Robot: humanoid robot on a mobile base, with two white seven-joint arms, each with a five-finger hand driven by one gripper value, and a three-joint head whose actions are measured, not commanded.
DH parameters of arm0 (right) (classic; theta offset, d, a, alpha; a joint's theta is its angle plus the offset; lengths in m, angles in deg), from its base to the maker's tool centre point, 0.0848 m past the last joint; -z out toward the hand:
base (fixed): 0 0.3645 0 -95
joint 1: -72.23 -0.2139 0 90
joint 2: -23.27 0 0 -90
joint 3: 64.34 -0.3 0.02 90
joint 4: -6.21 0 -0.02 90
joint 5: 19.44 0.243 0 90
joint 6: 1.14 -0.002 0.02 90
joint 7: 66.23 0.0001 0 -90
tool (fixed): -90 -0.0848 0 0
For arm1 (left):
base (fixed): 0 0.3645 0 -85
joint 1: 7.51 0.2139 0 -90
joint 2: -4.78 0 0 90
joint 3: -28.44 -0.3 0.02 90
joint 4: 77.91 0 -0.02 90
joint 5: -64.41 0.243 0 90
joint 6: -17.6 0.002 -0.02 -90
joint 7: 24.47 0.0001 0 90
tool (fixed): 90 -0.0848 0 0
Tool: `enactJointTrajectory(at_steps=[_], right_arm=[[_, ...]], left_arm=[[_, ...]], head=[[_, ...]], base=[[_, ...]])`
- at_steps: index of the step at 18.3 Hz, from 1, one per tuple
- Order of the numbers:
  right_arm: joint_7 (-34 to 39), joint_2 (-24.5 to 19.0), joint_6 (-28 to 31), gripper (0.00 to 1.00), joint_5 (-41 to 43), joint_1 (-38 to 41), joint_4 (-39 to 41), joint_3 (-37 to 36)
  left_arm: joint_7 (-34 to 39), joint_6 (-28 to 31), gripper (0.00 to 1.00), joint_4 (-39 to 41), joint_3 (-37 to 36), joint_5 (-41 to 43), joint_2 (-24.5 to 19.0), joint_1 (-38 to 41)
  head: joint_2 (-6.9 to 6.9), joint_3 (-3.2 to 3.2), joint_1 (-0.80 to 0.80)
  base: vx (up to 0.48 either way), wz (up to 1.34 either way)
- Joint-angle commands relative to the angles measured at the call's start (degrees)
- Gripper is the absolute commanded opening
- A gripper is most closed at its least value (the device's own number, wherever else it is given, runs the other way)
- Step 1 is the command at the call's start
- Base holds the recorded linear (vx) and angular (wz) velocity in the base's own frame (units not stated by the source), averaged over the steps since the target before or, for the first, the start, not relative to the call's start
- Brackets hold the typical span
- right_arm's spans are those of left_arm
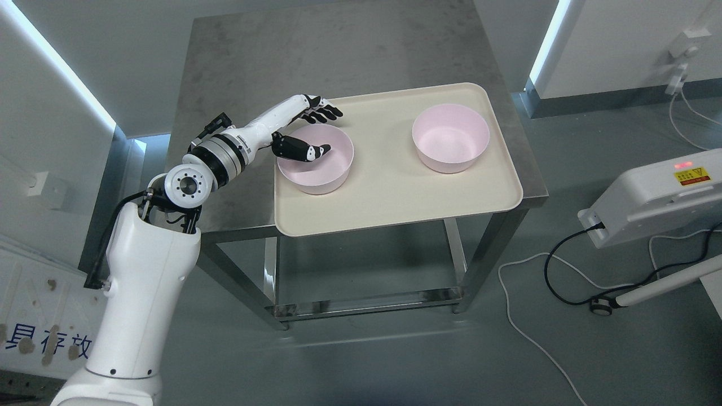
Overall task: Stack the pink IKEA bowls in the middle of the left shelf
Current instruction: 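Reach the left hand into the pink bowl nearer the robot and grip its rim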
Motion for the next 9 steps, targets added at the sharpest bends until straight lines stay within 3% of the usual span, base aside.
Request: enactJointTrajectory(at_steps=[1, 4, 6, 9], right_arm=[[0.0, 1.0, 0.3, 1.00, 0.0, 0.0, 0.0, 0.0], [0.0, 1.0, 0.3, 1.00, 0.0, 0.0, 0.0, 0.0], [0.0, 1.0, 0.3, 1.00, 0.0, 0.0, 0.0, 0.0], [0.0, 1.0, 0.3, 1.00, 0.0, 0.0, 0.0, 0.0]], left_arm=[[0.1, -3.9, 0.43, -3.4, -2.9, 7.4, 1.1, -1.0], [0.1, -7.0, 0.38, -4.1, -2.9, 10.9, 1.0, -1.0], [0.1, -9.6, 0.26, -4.6, -2.5, 11.9, 1.1, -1.0], [0.1, -13.2, 0.19, -5.9, -1.9, 12.7, 0.9, -1.0]], head=[[0.00, 0.00, 0.00], [0.00, 0.00, 0.00], [0.00, 0.00, 0.00], [0.00, 0.00, 0.00]], base=[[0.000, 0.00], [0.000, 0.00], [0.000, 0.00], [0.000, 0.00]])
